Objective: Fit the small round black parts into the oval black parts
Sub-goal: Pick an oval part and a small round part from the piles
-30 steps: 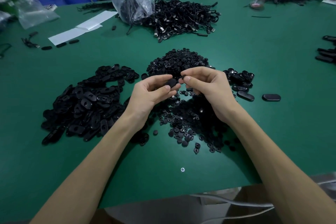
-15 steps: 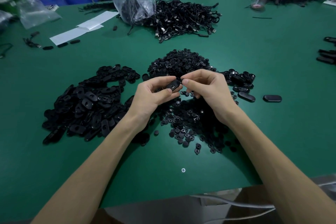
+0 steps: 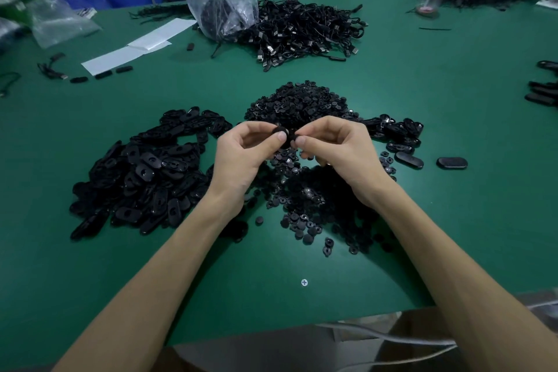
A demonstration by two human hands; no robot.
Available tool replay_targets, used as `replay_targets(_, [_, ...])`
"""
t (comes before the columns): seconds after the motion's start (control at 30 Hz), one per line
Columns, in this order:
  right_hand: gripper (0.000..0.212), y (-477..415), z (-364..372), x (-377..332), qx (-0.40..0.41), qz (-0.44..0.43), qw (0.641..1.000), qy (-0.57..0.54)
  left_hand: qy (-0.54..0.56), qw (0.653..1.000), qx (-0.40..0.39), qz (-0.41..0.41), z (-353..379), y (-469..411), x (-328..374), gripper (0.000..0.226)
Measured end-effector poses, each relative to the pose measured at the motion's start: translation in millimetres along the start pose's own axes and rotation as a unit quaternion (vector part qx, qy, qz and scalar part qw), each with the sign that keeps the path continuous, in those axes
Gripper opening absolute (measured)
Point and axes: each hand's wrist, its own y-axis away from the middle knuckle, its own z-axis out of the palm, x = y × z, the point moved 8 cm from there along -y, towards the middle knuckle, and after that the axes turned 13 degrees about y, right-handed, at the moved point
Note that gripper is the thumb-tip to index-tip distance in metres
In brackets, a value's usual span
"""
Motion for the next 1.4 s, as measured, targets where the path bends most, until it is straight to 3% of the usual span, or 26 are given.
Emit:
replay_targets(0.2, [0.006,0.2,1.2,2.2,-0.001,0.009,1.0,0.009,0.122,0.989,0.018,-0.077,-3.0,-0.7,-10.7,0.024])
replay_targets(0.33, [0.011,-0.1,-3.6,4.7,0.032,0.017,0.999,0.016,0.141,0.986,0.008,-0.087,2.4,1.2,-13.0,0.022])
replay_targets(0.53, [0.008,-0.6,-7.5,4.7,0.058,0.011,0.998,0.031,0.136,0.988,-0.02,-0.074,7.5,2.3,-12.0,0.028])
replay_targets(0.73, [0.006,3.4,-3.3,3.5,0.073,0.009,0.993,0.092,0.059,0.998,-0.025,-0.028,11.4,3.8,-7.9,0.015])
replay_targets(1.03, [0.004,7.8,-2.3,-6.5,0.089,-0.002,0.986,0.141,0.009,0.999,-0.035,-0.007,14.1,5.3,-5.6,0.02])
replay_targets(1.4, [0.006,11.5,3.5,-20.9,0.134,-0.11,0.945,0.277,0.023,0.999,-0.024,-0.006,15.3,7.0,-8.1,0.02])
